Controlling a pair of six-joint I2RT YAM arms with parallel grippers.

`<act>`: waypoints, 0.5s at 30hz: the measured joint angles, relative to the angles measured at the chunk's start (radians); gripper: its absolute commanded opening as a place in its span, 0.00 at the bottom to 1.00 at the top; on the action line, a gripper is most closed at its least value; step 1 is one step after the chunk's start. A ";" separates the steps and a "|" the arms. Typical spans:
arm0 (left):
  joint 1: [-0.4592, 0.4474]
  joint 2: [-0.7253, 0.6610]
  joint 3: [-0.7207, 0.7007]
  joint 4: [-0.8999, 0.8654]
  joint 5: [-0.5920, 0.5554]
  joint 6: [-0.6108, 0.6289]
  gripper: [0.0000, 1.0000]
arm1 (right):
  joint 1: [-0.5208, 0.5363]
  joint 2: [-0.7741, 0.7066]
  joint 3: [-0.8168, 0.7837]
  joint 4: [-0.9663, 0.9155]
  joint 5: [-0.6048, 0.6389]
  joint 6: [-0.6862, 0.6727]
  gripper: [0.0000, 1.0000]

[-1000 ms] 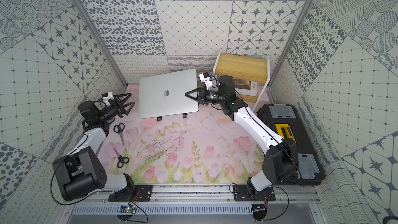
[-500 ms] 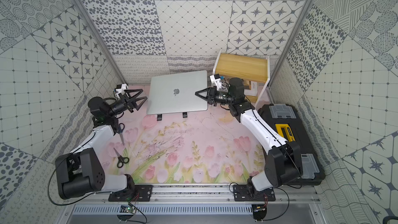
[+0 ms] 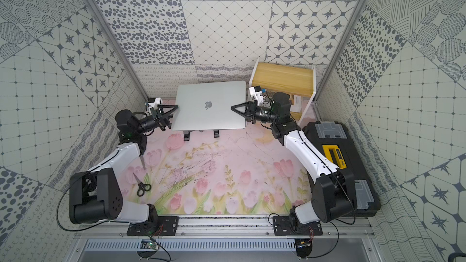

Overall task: Close the laptop lid and set it aside
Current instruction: Pick up the laptop from the computer stand.

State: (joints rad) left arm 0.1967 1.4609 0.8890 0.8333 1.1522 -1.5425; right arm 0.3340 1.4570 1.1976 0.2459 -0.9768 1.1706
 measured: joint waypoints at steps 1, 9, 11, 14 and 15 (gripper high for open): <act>-0.007 -0.001 0.003 -0.009 0.000 0.005 0.60 | 0.000 0.000 -0.003 0.000 -0.002 0.000 0.00; -0.067 0.000 0.024 -0.077 0.000 0.060 0.30 | -0.017 0.001 -0.046 -0.001 -0.006 0.001 0.13; -0.077 0.003 0.024 -0.098 -0.001 0.072 0.25 | -0.028 0.001 -0.053 -0.003 -0.005 0.000 0.13; -0.089 0.005 0.028 -0.119 -0.005 0.095 0.20 | -0.036 0.001 -0.054 -0.027 -0.003 0.000 0.31; -0.092 0.005 0.032 -0.128 -0.006 0.094 0.17 | -0.037 0.001 -0.054 -0.034 0.000 -0.013 0.36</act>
State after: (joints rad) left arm 0.1047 1.4662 0.9207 0.7052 1.1465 -1.4487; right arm 0.2966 1.4582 1.1439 0.2123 -0.9768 1.1576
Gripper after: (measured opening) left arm 0.213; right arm 0.269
